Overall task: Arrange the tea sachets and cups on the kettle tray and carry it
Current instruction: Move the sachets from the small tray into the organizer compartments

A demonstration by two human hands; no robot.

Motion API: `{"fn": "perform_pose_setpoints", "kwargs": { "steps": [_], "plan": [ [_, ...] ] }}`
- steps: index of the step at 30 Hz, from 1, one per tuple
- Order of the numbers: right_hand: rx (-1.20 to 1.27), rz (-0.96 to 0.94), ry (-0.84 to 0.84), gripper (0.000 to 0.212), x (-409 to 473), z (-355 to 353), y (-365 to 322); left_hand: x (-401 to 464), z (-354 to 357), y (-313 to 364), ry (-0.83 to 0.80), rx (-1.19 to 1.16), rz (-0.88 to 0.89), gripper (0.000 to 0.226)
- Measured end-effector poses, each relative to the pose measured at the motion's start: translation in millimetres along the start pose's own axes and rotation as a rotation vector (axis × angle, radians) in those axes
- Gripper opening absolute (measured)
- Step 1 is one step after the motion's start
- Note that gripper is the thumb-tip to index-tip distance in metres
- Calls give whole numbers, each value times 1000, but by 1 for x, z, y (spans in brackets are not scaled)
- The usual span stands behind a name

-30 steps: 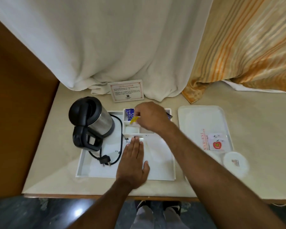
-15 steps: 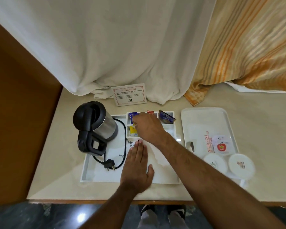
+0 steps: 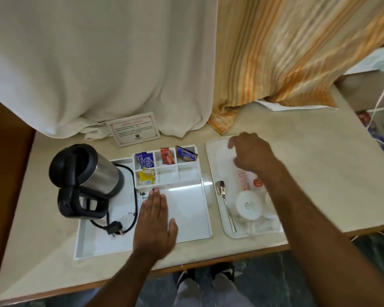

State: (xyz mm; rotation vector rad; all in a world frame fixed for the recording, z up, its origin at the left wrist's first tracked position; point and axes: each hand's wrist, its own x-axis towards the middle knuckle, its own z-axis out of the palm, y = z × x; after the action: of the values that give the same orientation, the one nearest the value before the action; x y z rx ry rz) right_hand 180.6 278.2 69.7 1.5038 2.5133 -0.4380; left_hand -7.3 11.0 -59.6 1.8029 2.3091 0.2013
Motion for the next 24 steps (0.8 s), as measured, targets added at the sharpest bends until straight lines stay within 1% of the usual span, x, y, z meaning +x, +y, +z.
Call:
{"fn": "perform_pose_setpoints", "kwargs": {
  "steps": [2,3,4,5,6,8,10,11,13,14,16,18,19,21,24],
  "plan": [
    [-150,24,-216,55,-5,3,31,-1,1,0,-1,6,-4,76],
    [-158,26,-293,62,-7,7,41,-1,2,-1,2,6,-2,76],
    [-136,21,-333,68,-10,11,49,-1,2,-1,5,8,1,76],
    [-107,7,-344,68,-11,15,54,-1,3,-2,4,13,1,76],
    [-82,-7,-348,61,-12,17,56,0,3,-2,1,17,-2,76],
    [-35,-15,-372,38,-11,19,59,0,4,-2,-5,24,-4,76],
    [-37,-11,-408,24,-9,17,58,0,3,-3,-3,16,-4,76],
    [-57,-14,-395,19,-9,14,57,0,3,-2,-2,9,-1,76],
    [-39,-47,-292,10,-10,6,53,0,3,-1,-4,3,2,77],
    [23,-89,-219,7,-10,0,45,0,2,-1,-4,1,-4,77],
    [226,-206,-85,7,-12,-14,17,1,0,1,-4,-8,-9,77],
    [419,-342,-1,9,-12,-20,-28,0,-2,1,-1,-9,-8,77],
    [465,-400,30,11,-11,-19,-53,-1,-4,1,1,-9,-9,77],
    [437,-443,74,13,-7,-3,-97,0,-6,2,-1,-7,-13,76],
    [165,-406,123,18,3,33,-145,0,-7,2,-4,-14,-14,76]
  ]
}}
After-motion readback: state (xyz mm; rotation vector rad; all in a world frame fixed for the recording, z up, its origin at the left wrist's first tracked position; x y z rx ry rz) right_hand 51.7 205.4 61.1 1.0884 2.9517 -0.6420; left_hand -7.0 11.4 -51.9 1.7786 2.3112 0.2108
